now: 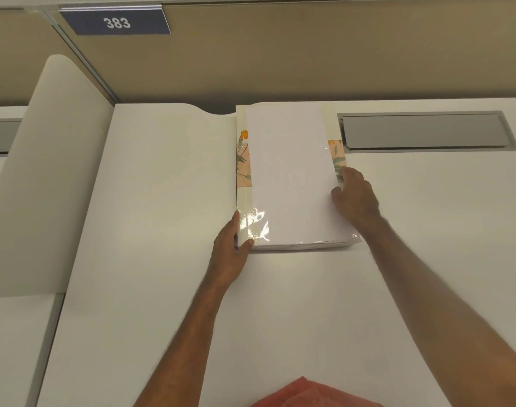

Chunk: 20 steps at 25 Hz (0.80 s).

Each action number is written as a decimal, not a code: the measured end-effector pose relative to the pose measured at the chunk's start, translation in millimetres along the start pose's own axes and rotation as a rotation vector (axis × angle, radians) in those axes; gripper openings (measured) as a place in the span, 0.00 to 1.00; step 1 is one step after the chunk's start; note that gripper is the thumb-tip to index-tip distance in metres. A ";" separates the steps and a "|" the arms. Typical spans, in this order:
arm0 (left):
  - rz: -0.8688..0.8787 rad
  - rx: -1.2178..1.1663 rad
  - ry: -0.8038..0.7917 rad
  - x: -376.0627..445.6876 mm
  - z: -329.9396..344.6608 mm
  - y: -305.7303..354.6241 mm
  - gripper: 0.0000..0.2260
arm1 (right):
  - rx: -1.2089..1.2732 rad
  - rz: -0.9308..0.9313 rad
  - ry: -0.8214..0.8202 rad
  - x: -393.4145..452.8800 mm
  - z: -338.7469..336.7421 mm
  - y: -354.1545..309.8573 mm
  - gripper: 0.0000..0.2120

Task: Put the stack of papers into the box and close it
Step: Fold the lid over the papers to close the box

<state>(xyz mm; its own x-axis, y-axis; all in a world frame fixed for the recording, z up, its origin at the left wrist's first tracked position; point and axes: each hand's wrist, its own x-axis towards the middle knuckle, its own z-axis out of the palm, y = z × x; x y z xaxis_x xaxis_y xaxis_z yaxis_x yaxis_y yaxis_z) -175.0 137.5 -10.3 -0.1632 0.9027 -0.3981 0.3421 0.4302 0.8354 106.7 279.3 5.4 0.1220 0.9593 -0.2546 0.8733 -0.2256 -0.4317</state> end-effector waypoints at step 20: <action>0.357 0.658 0.209 -10.7 6.0 19.8 0.35 | -0.056 -0.285 0.260 -66.5 19.8 44.3 0.34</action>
<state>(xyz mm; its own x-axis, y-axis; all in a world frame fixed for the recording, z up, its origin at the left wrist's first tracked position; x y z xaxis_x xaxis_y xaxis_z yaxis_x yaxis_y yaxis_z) -160.9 136.4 8.2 -0.0889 0.9960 -0.0127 0.8751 0.0842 0.4765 128.0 202.1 -13.9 -0.0205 0.9948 0.0996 0.9128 0.0593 -0.4040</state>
